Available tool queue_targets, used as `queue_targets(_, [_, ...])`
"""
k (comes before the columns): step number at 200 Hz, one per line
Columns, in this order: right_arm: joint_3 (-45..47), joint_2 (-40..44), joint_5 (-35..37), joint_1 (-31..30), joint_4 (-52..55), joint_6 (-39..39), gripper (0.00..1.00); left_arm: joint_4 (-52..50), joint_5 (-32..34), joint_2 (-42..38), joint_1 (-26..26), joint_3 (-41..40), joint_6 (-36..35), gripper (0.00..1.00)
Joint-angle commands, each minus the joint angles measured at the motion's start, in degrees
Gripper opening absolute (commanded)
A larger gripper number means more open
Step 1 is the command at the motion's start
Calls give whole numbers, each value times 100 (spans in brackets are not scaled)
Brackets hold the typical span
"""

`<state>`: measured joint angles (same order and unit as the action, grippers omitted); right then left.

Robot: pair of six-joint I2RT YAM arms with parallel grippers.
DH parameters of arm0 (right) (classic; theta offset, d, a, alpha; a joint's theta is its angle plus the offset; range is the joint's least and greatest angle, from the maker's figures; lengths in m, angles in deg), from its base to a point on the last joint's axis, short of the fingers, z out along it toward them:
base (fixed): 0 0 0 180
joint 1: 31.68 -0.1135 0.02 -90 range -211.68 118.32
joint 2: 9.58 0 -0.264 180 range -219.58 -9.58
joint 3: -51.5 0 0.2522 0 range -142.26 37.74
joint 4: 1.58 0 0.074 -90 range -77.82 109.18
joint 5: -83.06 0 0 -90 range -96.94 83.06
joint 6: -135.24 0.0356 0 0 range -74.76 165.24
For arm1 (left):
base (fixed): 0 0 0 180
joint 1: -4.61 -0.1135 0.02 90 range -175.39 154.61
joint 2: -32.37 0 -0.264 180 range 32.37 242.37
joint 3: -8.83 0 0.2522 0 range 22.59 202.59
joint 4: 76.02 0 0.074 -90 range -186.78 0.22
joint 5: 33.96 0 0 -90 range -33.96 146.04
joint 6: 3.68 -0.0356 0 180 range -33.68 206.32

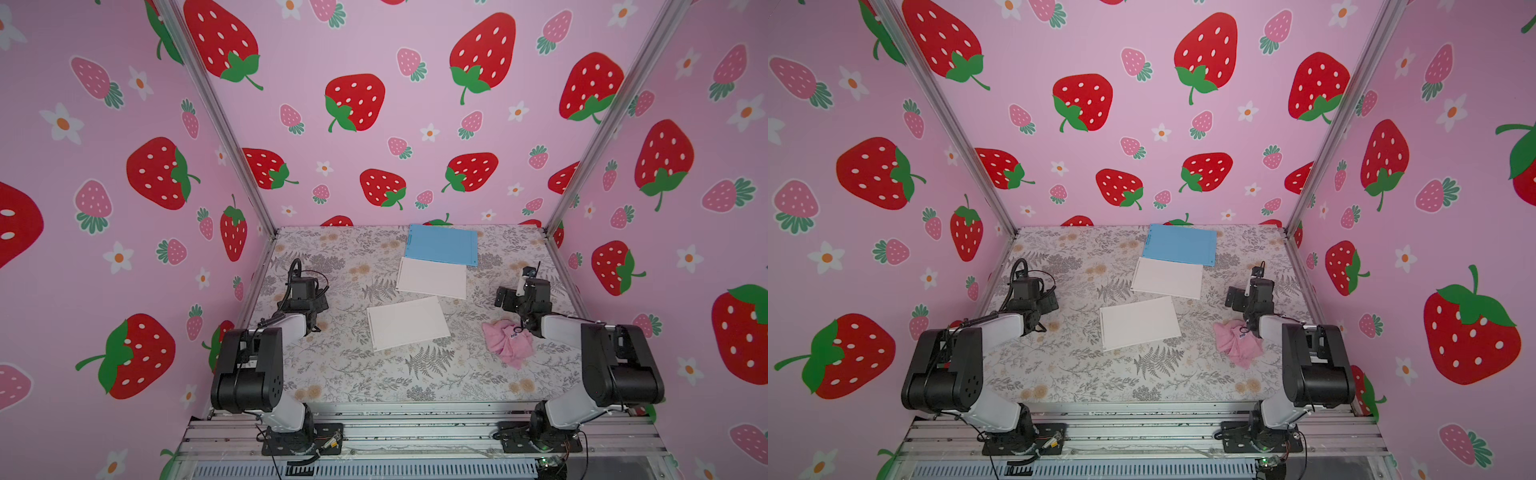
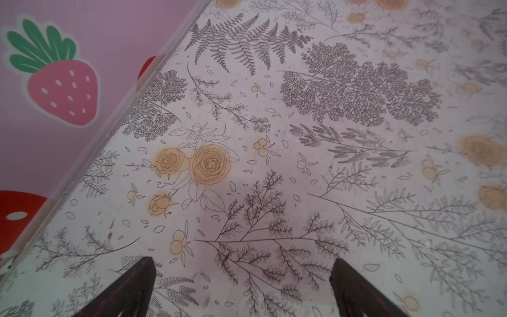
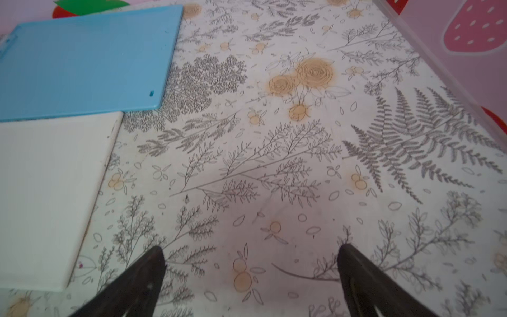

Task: Wipe the drawing tablet
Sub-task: Reset both arms

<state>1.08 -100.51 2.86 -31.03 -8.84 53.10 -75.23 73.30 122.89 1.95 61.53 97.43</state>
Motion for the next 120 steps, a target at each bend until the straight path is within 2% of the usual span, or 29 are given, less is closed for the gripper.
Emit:
queue_targets(1, [70,48,-753,163,-652,-173,99,1129,-466,-119,204,-261,-472,99])
queue_targets(19, [691,235,-815,159,-1525,-210,99,2542,-293,-380,423,-1190,-673,99])
queue_targets(36, [1375,66,-785,149,-2992,-198,99,3835,36,-213,378,-1756,-493,99])
queue_targets(41, [1454,72,-767,153,-3206,-205,99,3674,-41,-232,354,-1712,-490,100])
queue_targets(50, [1409,185,-739,147,-2932,-214,99,3199,-103,-276,348,-1523,-499,99])
queue_targets(62, [1263,82,-710,141,-2849,-186,99,3187,-1,-165,437,-1415,-587,99])
queue_targets(73, [1020,75,-606,110,-2321,-193,99,3112,-44,-181,424,-1389,-570,99])
queue_targets(120, [1091,81,-489,39,-2480,-256,99,3106,-47,-197,424,-1395,-575,99])
